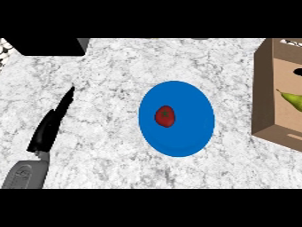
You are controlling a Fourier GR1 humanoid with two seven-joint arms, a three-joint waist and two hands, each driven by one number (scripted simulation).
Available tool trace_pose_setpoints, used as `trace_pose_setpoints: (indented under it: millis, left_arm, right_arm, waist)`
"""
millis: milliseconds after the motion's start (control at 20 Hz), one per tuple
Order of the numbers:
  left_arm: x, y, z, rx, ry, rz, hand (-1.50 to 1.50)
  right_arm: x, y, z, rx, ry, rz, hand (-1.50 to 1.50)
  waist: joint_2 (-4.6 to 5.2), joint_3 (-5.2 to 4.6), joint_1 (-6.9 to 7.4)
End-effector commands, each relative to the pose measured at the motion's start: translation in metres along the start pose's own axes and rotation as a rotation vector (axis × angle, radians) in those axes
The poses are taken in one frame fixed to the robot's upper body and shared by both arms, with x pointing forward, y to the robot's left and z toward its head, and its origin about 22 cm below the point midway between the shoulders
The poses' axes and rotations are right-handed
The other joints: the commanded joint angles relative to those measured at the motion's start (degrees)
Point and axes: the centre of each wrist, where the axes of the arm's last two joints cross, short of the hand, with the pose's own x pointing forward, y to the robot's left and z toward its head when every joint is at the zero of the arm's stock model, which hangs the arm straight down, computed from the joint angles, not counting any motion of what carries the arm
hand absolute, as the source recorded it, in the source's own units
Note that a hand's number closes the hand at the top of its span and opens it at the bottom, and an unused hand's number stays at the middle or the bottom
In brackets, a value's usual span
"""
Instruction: Pick the pear from the plate and place it in the cardboard box
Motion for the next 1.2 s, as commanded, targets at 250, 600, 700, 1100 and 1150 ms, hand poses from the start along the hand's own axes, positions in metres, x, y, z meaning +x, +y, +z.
trace_pose_setpoints:
  millis: [250, 600, 700, 1100, 1150]
  left_arm:
    - [0.005, 0.005, -0.004, -0.005, 0.006, -0.011, 0.00]
    - [0.010, 0.004, 0.005, -0.006, -0.012, -0.006, 0.00]
    - [0.005, -0.009, 0.017, -0.024, 0.005, 0.006, 0.00]
    - [0.004, -0.009, 0.009, -0.002, -0.012, -0.010, 0.00]
    - [-0.014, -0.004, 0.020, 0.011, -0.004, 0.008, 0.00]
  right_arm:
    - [-0.070, -0.040, 0.004, -0.218, -0.029, -0.260, -1.50]
    - [-0.118, -0.095, 0.011, -0.335, -0.063, -0.292, -1.50]
    - [-0.140, -0.097, 0.023, -0.380, -0.051, -0.315, -1.50]
    - [-0.185, -0.135, 0.055, -0.392, -0.063, -0.309, -1.50]
    - [-0.186, -0.161, 0.060, -0.395, -0.058, -0.292, -1.50]
  waist:
    - [-0.04, 0.00, -0.09]
    - [0.07, 0.06, 0.47]
    - [0.05, 0.08, 0.51]
    - [0.13, 0.12, 0.49]
    - [0.06, 0.08, 0.23]
